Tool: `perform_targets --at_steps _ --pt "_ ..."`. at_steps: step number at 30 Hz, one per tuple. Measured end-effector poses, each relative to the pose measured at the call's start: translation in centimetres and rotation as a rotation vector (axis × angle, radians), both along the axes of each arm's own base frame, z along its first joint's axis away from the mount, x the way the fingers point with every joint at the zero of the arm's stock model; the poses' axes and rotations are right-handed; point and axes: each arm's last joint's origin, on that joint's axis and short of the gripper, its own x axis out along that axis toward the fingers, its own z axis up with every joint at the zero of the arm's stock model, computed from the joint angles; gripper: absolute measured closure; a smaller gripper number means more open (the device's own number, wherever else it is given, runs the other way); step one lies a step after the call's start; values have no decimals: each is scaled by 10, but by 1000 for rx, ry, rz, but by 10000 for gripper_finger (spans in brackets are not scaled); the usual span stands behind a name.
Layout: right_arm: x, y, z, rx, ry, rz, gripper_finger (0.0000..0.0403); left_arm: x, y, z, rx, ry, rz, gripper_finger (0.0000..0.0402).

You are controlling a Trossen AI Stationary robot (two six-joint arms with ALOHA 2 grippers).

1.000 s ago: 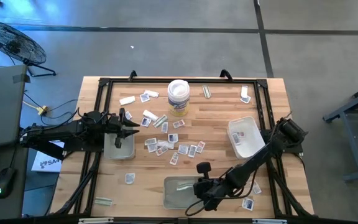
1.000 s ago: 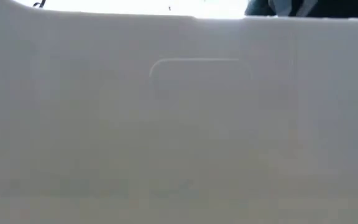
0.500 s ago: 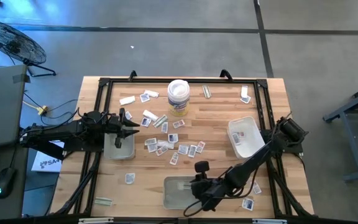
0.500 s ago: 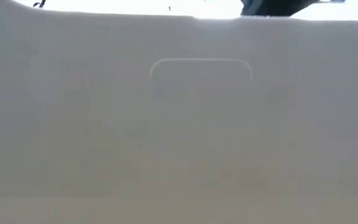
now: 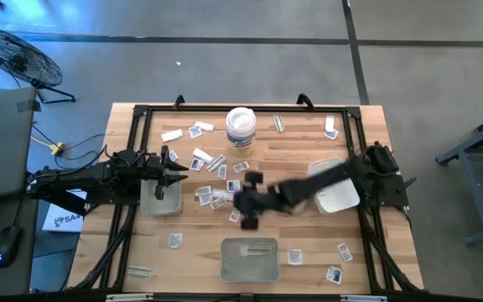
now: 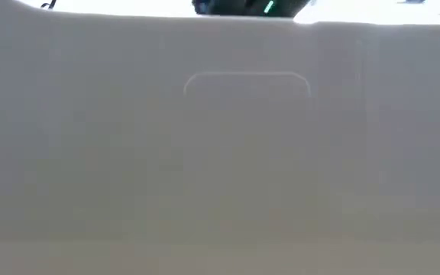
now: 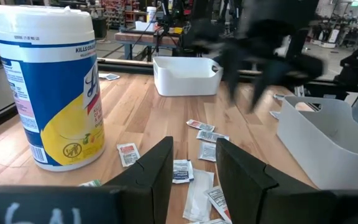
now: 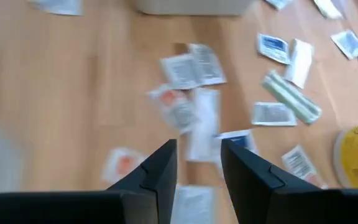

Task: Pick & Place First Aid Supplies
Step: Put the orange ointment pack into the white bin

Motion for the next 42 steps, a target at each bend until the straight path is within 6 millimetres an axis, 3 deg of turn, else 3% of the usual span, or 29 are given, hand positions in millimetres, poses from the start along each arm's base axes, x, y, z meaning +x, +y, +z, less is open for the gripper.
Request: perform_targets --at_steps 4,8,11,14,20,26,31,42 --pt "12 -50 -14 10 30 -94 284 0 0 0 0 0 0 282" --pt "18 -80 -34 -47 101 -54 284 0 0 0 0 0 0 282" --pt "25 -87 -55 -60 127 -5 284 0 0 0 0 0 -1 282" --pt "29 -90 -67 -36 112 -61 284 0 0 0 0 0 0 282" --pt "28 -100 -66 -143 105 -181 284 0 0 0 0 0 0 282" --pt "25 -122 -76 14 72 -210 284 0 0 0 0 0 0 282" --pt "23 -132 -81 23 72 -220 284 0 0 0 0 0 0 282" --pt "22 -126 -83 90 94 -165 284 0 0 0 0 0 0 282"
